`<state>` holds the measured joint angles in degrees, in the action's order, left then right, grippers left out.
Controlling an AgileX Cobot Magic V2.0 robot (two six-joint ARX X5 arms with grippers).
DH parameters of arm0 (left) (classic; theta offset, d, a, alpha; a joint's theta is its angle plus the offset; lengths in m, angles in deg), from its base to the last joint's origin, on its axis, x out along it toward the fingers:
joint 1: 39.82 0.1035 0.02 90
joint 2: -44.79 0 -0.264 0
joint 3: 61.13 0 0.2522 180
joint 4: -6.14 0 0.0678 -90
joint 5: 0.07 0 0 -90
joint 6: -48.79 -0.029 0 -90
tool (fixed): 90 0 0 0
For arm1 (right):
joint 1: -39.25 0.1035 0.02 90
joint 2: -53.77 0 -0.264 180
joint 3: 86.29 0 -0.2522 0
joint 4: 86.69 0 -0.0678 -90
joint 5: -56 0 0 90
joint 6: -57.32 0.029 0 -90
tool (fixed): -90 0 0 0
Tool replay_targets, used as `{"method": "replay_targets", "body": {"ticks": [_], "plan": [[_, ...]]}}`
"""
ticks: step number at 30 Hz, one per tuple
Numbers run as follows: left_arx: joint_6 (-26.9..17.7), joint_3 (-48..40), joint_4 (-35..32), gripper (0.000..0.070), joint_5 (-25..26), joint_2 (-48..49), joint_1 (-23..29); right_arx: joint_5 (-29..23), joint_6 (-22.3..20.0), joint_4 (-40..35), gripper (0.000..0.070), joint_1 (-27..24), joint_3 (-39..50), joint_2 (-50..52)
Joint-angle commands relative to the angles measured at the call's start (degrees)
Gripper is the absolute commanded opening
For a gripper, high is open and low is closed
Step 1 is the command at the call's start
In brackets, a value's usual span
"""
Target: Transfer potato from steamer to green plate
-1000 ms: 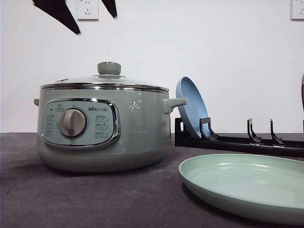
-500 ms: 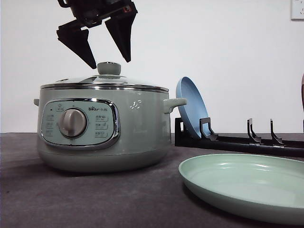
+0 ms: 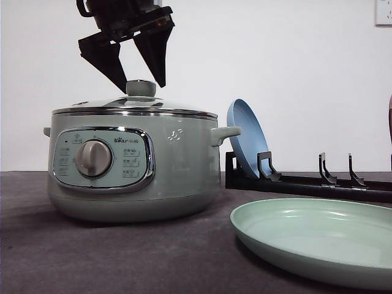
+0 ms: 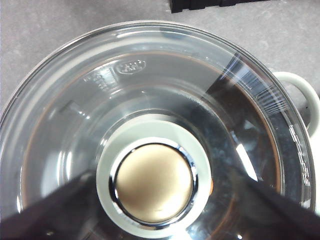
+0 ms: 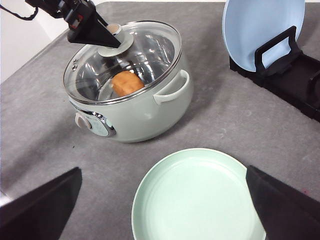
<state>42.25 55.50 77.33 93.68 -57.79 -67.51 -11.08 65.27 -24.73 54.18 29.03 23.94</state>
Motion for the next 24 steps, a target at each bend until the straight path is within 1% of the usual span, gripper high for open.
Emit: {"method": "replay_targets", "body": {"ticks": [1, 2, 3, 18, 19, 20, 24], "plan": [[-0.49, 1.86, -0.40, 0.0392, -0.20, -1.23, -0.46, 0.20, 0.39, -0.49, 0.0665, 0.20, -0.52, -0.33], [-0.50, 1.86, -0.43, 0.0376, -0.20, -1.24, -0.46, 0.20, 0.39, -0.46, 0.0665, 0.20, -0.52, -0.33], [-0.50, 1.86, -0.44, 0.0374, -0.20, -1.26, -0.46, 0.20, 0.39, -0.41, 0.0665, 0.20, -0.52, -0.33], [-0.68, 1.86, -0.52, 0.0370, -0.20, -2.42, -0.46, 0.20, 0.42, -0.05, 0.0665, 0.20, -0.52, -0.33], [-0.70, 1.86, -0.52, 0.0350, -0.20, -2.47, -0.46, 0.20, 0.42, -0.04, 0.0665, 0.20, -0.52, -0.33], [-0.72, 1.86, -0.52, 0.0304, -0.20, -2.47, -0.46, 0.20, 0.42, -0.02, 0.0665, 0.20, -0.52, -0.33], [-0.72, 1.86, -0.52, 0.0075, -0.20, -2.47, -0.46, 0.20, 0.39, 0.04, 0.0665, 0.20, -0.52, -0.33]]}}
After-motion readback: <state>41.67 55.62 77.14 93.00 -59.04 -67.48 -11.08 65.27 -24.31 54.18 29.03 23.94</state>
